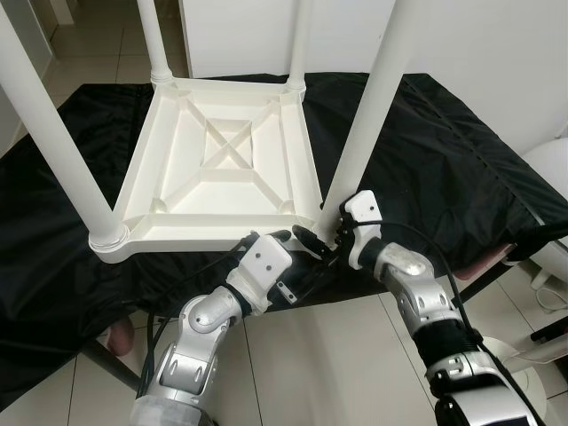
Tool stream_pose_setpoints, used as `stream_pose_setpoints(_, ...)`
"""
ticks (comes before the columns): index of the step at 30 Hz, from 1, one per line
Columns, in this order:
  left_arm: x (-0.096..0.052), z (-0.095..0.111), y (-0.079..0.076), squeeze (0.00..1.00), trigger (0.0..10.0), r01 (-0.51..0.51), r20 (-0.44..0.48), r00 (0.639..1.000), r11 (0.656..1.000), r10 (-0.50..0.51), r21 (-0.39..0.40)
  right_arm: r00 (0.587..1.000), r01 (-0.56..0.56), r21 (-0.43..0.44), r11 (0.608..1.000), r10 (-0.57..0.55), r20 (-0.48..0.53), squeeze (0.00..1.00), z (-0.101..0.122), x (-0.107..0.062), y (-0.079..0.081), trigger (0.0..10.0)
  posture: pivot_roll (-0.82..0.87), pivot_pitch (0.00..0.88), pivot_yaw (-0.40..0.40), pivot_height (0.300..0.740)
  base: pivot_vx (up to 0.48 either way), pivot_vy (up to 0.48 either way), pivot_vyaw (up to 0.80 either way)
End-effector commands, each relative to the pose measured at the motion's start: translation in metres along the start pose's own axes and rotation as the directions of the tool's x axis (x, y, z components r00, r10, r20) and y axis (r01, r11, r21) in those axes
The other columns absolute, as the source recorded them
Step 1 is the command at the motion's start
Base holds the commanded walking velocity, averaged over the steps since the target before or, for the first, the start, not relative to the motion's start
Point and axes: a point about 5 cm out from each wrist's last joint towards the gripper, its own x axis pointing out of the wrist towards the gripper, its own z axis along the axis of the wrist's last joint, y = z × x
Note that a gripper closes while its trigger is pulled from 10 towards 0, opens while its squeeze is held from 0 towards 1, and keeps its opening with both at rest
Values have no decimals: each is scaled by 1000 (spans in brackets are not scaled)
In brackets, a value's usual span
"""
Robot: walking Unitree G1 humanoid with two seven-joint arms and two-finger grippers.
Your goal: Building children table
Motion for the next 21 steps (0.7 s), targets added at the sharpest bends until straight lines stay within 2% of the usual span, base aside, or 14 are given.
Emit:
stream_pose_setpoints(1, 0, 0, 6, 0, 10000, -103, -4, 995, 995, 103, -5, 999, -46, -17, 999, 46, -25, 0, -5, 1, 0, 0, -18, 54, -46, 740, 0, 0, 0)
stream_pose_setpoints(5, -2, -1, 6, 0, 10000, -116, -8, 993, 993, 115, -8, 998, -58, -9, 998, 58, -25, 0, -6, -1, -10, 0, -15, 57, -51, 740, 0, 0, 0)
stream_pose_setpoints(13, -1, 0, 6, 0, 10000, -118, -6, 993, 993, 118, -8, 996, -63, 19, 998, 64, -58, 0, -14, -5, -11, 0, -22, 62, -51, 740, 0, 0, 0)
stream_pose_setpoints(14, -1, 0, 6, 0, 10000, -119, -5, 993, 993, 118, -8, 997, -54, 38, 998, 56, -58, 0, -15, -4, -10, 10000, -29, 65, -52, 740, 0, 0, 0)
stream_pose_setpoints(21, 0, 0, 6, 0, 10000, -119, -3, 993, 993, 119, -12, 999, -4, 52, 999, 6, -40, 0, -16, -3, -10, 10000, -37, 72, -52, 740, 0, 0, 0)
